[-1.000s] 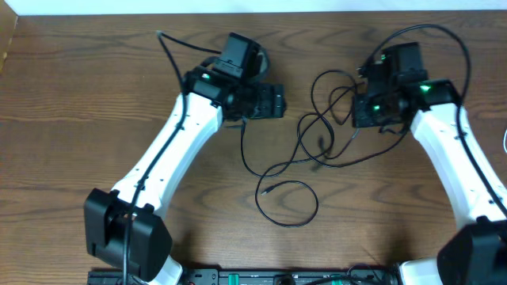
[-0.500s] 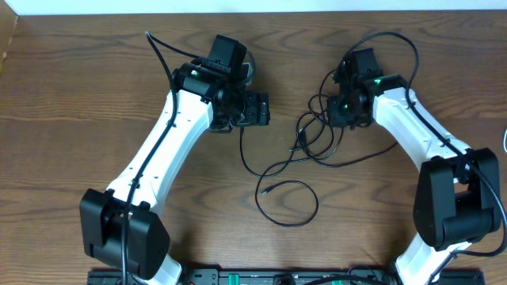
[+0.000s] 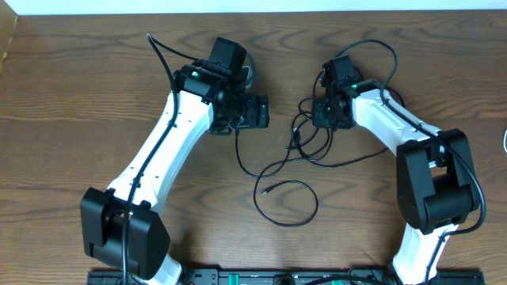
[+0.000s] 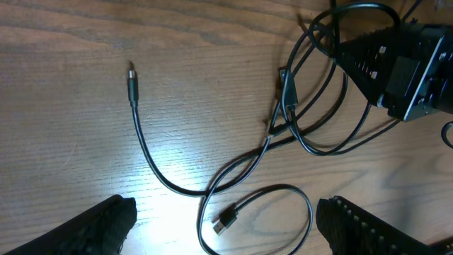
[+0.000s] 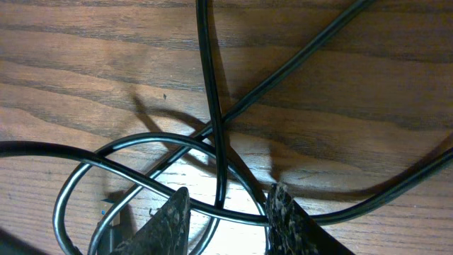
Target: Untangle cables
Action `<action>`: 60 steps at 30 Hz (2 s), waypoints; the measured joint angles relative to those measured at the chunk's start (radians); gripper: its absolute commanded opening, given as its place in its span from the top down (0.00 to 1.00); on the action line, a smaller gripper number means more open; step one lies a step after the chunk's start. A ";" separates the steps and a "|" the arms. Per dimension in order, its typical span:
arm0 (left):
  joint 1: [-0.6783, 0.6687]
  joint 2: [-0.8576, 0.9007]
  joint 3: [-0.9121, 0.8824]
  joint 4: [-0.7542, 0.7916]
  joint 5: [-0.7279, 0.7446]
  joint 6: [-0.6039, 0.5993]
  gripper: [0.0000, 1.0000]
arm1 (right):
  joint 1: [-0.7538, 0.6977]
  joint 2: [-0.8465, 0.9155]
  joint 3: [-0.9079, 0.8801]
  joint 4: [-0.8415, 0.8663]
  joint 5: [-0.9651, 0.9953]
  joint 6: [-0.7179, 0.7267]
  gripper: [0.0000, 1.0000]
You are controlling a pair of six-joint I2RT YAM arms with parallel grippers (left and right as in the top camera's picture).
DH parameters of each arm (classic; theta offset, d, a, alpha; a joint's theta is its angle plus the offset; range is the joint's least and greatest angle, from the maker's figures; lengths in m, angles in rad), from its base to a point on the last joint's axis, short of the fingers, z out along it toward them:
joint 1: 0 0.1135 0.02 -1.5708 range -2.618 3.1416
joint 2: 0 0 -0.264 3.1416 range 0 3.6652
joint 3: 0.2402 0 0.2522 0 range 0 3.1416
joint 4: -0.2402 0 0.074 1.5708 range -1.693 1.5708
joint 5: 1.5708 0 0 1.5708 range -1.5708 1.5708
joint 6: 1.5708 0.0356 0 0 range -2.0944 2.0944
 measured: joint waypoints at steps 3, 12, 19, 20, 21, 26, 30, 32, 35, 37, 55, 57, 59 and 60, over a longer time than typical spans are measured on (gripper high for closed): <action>0.000 0.000 0.000 0.000 0.000 0.000 0.13 | 0.000 0.003 0.000 0.006 0.000 0.000 0.71; 0.000 0.000 0.000 0.000 0.000 0.000 0.13 | 0.024 0.006 -0.016 0.022 0.016 0.004 0.76; 0.000 0.000 0.000 0.000 0.000 0.000 0.13 | 0.024 0.024 -0.023 0.027 0.036 0.010 0.99; 0.000 0.000 0.000 0.000 0.000 0.000 0.12 | 0.024 0.024 -0.023 0.029 0.037 0.011 0.99; 0.000 0.000 0.000 0.000 0.000 0.000 0.13 | 0.024 0.024 -0.023 0.029 0.037 0.011 0.99; 0.000 0.000 0.000 0.000 0.000 0.000 0.13 | 0.022 0.024 -0.023 0.017 0.037 0.010 0.98; 0.000 0.000 0.000 0.000 0.000 0.000 0.13 | 0.019 0.008 -0.027 -0.014 0.037 -0.002 0.96; 0.000 0.000 0.000 0.000 0.000 0.000 0.13 | 0.018 -0.019 -0.033 -0.030 0.037 -0.013 0.95; 0.000 0.000 0.000 0.000 0.000 0.000 0.13 | 0.017 -0.121 -0.034 -0.048 0.037 -0.024 0.94; 0.000 0.000 0.000 0.000 0.000 0.000 0.13 | 0.016 -0.183 -0.034 -0.050 0.037 -0.027 0.92; 0.000 0.000 0.000 0.000 0.000 0.000 0.13 | 0.015 -0.031 -0.035 0.114 0.140 0.052 0.74; 0.000 0.000 0.000 0.000 0.000 0.000 0.13 | 0.015 -0.005 -0.035 0.142 0.150 0.101 0.74; 0.000 0.000 0.000 0.000 0.000 0.000 0.13 | 0.015 -0.003 -0.036 0.153 0.154 0.148 0.74; 0.000 0.000 0.000 0.000 0.000 0.000 0.13 | 0.015 -0.003 -0.036 0.156 0.156 0.172 0.73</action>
